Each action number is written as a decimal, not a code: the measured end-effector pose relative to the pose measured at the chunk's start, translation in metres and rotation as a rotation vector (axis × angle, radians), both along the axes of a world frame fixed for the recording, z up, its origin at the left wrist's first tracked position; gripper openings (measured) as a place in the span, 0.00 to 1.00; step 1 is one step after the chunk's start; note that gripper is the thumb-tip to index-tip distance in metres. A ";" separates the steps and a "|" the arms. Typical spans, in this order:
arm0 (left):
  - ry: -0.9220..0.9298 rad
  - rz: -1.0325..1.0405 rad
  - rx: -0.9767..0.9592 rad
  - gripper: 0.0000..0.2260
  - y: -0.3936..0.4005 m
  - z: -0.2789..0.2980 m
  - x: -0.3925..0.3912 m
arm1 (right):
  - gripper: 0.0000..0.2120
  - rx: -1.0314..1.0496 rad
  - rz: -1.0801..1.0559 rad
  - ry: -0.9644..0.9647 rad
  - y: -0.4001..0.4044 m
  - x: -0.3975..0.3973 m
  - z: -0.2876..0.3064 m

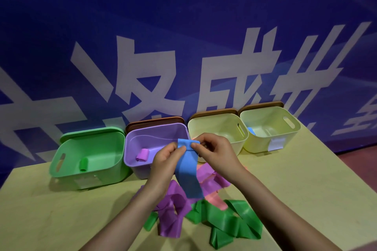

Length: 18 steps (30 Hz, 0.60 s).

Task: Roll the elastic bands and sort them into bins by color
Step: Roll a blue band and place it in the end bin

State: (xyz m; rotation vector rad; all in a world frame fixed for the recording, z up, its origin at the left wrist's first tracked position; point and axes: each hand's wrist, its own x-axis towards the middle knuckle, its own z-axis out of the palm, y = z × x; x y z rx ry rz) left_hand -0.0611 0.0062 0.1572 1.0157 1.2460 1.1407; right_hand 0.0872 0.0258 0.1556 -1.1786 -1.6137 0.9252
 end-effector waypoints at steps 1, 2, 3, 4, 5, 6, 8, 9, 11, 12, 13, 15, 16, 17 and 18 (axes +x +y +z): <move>0.025 0.008 0.012 0.09 0.000 0.000 0.000 | 0.04 0.026 -0.005 -0.022 0.000 -0.002 0.000; 0.045 0.018 0.019 0.11 0.001 -0.001 0.000 | 0.05 0.062 -0.016 -0.051 0.000 -0.003 0.000; 0.056 0.028 0.024 0.12 0.001 -0.001 0.000 | 0.05 0.111 -0.031 -0.091 0.000 -0.004 0.000; 0.064 0.031 0.028 0.11 0.002 -0.002 0.000 | 0.07 0.170 -0.046 -0.137 0.000 -0.004 0.000; 0.068 0.030 0.023 0.10 0.002 -0.002 0.000 | 0.07 0.235 -0.057 -0.180 0.000 -0.003 0.000; 0.062 0.029 0.011 0.09 0.003 -0.003 0.001 | 0.08 0.298 -0.062 -0.220 0.000 -0.002 0.000; -0.027 0.034 -0.058 0.08 0.004 -0.001 0.002 | 0.10 0.402 -0.058 -0.302 0.002 0.002 0.002; -0.087 0.032 -0.109 0.07 0.004 0.001 0.002 | 0.10 0.445 -0.052 -0.347 0.003 0.004 0.003; -0.169 -0.003 -0.192 0.08 0.005 0.003 0.001 | 0.10 0.517 -0.031 -0.440 0.004 0.008 0.003; -0.192 -0.019 -0.218 0.08 0.005 0.005 0.001 | 0.11 0.548 -0.017 -0.483 0.004 0.010 0.003; -0.209 -0.026 -0.238 0.09 0.006 0.007 0.000 | 0.11 0.575 -0.001 -0.519 0.004 0.012 0.001; -0.240 -0.033 -0.253 0.11 0.007 0.010 -0.002 | 0.12 0.625 0.040 -0.569 0.004 0.017 0.000; -0.246 -0.040 -0.251 0.12 0.008 0.011 -0.002 | 0.12 0.648 0.064 -0.589 0.004 0.018 0.000; -0.242 -0.050 -0.242 0.12 0.008 0.012 -0.002 | 0.12 0.661 0.086 -0.601 0.005 0.020 0.001; -0.233 -0.059 -0.228 0.11 0.008 0.013 -0.001 | 0.13 0.660 0.104 -0.599 0.005 0.021 0.002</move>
